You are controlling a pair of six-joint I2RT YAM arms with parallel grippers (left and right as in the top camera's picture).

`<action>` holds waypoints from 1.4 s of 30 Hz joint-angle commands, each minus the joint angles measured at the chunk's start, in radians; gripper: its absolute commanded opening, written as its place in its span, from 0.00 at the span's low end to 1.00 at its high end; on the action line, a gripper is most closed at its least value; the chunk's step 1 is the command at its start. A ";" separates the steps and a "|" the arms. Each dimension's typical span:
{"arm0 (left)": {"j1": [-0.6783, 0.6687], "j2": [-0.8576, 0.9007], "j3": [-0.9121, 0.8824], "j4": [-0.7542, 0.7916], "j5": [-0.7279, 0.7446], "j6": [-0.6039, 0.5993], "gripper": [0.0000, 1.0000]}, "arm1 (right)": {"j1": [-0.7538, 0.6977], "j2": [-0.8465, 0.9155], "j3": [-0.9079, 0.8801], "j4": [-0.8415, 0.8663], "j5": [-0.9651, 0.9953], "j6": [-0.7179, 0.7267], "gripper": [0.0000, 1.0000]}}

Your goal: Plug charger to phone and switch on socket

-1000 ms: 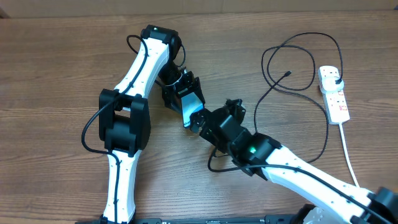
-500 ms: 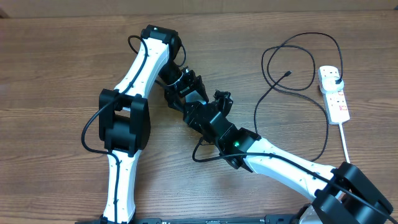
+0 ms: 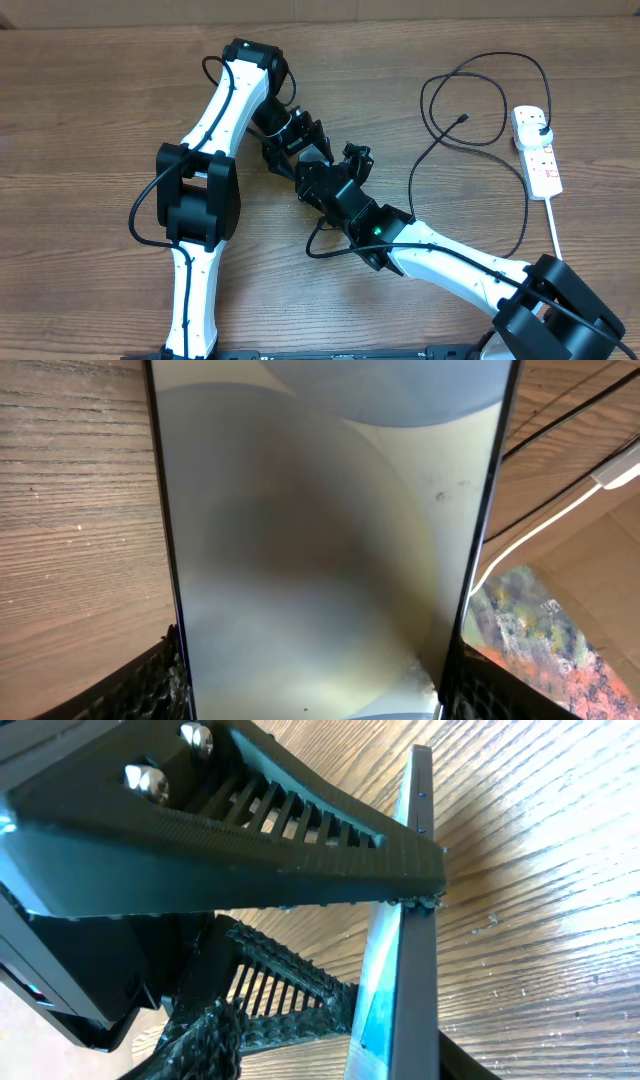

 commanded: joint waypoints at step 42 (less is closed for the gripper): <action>-0.005 -0.001 0.023 -0.018 0.038 -0.004 0.66 | -0.002 0.009 0.018 0.066 0.059 -0.004 0.34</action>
